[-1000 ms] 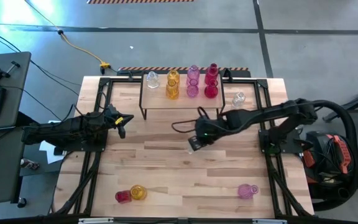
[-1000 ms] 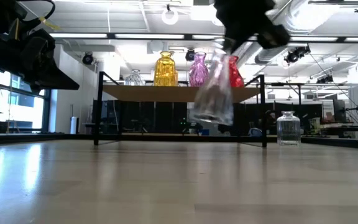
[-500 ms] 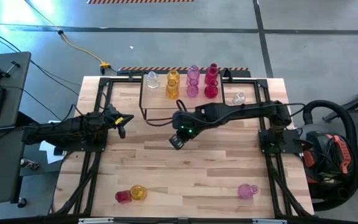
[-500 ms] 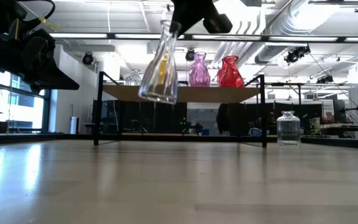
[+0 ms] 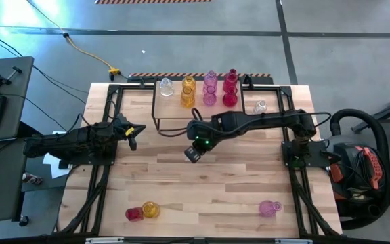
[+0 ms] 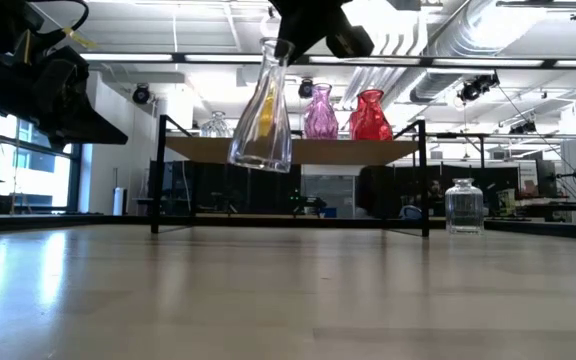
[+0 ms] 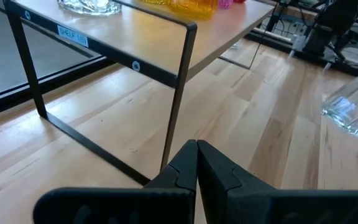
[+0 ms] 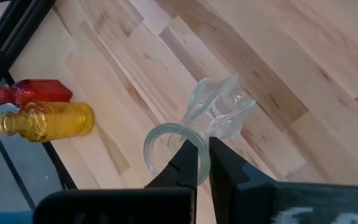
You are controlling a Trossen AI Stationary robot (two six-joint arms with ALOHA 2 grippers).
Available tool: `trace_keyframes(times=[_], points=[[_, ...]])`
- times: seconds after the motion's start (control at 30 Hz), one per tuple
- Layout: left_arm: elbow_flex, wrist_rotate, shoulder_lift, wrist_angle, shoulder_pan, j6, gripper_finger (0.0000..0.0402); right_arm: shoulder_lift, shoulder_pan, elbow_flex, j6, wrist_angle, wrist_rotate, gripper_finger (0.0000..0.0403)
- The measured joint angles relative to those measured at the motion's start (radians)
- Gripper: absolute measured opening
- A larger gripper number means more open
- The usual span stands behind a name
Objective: Sort vases onto shelf
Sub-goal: Put the bottom transparent vase aligned with the other transparent vase on the shelf
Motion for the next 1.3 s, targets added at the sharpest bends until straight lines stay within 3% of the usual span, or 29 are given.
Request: trace_keyframes(times=[0.2,0.33,0.47,0.67,0.87,1.0,1.1,1.3], points=[[0.0,0.003,0.0,0.036,0.0,-0.068,0.0002,0.0,-0.004,0.0,-0.025,0.0,-0.02,0.0],[0.0,0.09,0.0,0.054,0.0,-0.122,0.0013,0.0,-0.007,-0.001,-0.025,0.0,-0.021,0.0],[0.0,0.216,0.0,0.178,0.0,-0.178,0.0039,0.0,-0.01,-0.001,-0.024,0.0,-0.039,0.0],[0.0,0.282,0.0,0.366,0.0,-0.15,0.0101,-0.001,-0.011,-0.001,-0.021,0.001,-0.042,0.0],[0.0,0.289,0.015,0.489,0.0,-0.148,0.0174,-0.001,-0.011,-0.001,-0.018,0.001,-0.041,0.0],[0.0,0.184,0.049,0.578,0.0,-0.173,0.0212,-0.002,-0.011,-0.001,0.001,0.003,-0.042,0.0],[0.0,0.156,0.078,0.656,0.0,-0.251,0.0222,-0.002,-0.011,-0.001,0.001,0.032,-0.064,0.0],[0.015,0.329,0.18,0.719,0.0,-0.263,0.0212,-0.005,-0.011,-0.001,0.001,0.138,-0.147,0.0]])
